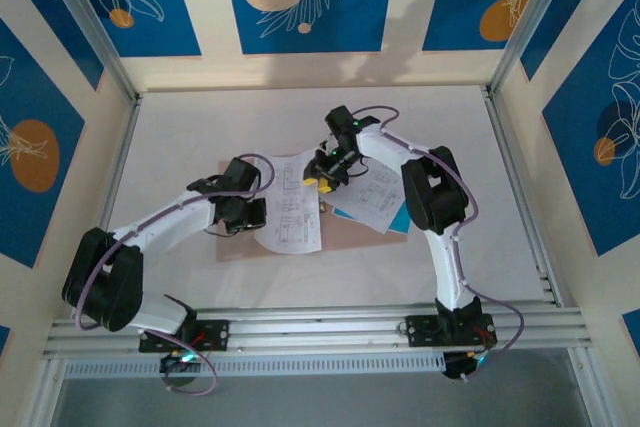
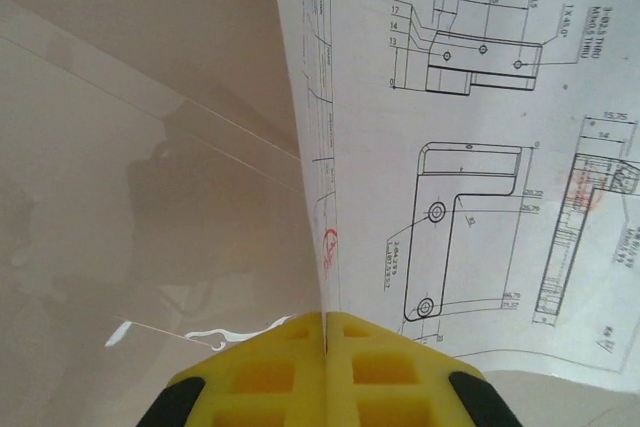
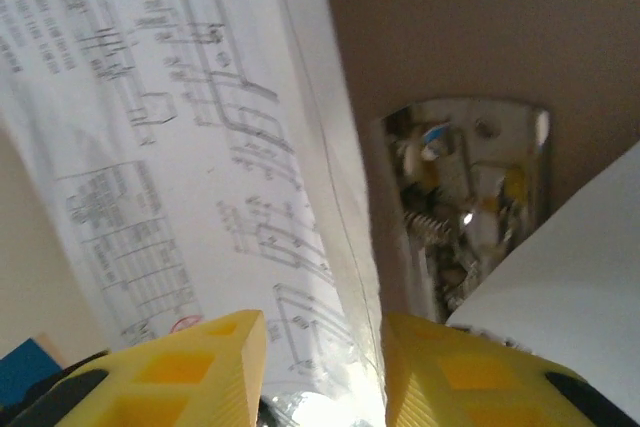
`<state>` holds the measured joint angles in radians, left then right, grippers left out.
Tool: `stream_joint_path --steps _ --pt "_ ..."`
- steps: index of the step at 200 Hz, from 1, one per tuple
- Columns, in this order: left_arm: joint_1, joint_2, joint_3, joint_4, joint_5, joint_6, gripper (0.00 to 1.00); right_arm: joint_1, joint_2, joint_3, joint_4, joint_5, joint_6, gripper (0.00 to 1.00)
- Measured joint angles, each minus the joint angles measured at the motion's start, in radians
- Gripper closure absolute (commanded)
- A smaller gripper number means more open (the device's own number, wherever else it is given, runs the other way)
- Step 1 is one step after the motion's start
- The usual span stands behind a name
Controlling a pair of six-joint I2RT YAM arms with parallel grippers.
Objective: Put the files into the folder
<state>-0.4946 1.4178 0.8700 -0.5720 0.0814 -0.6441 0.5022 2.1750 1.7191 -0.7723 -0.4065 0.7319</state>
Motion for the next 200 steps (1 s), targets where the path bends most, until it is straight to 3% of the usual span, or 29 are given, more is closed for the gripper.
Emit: stream_joint_path --steps 200 --pt "0.0 -0.035 -0.119 0.066 0.004 -0.17 1.0 0.093 -0.207 -0.346 0.115 0.041 0.048 0.69"
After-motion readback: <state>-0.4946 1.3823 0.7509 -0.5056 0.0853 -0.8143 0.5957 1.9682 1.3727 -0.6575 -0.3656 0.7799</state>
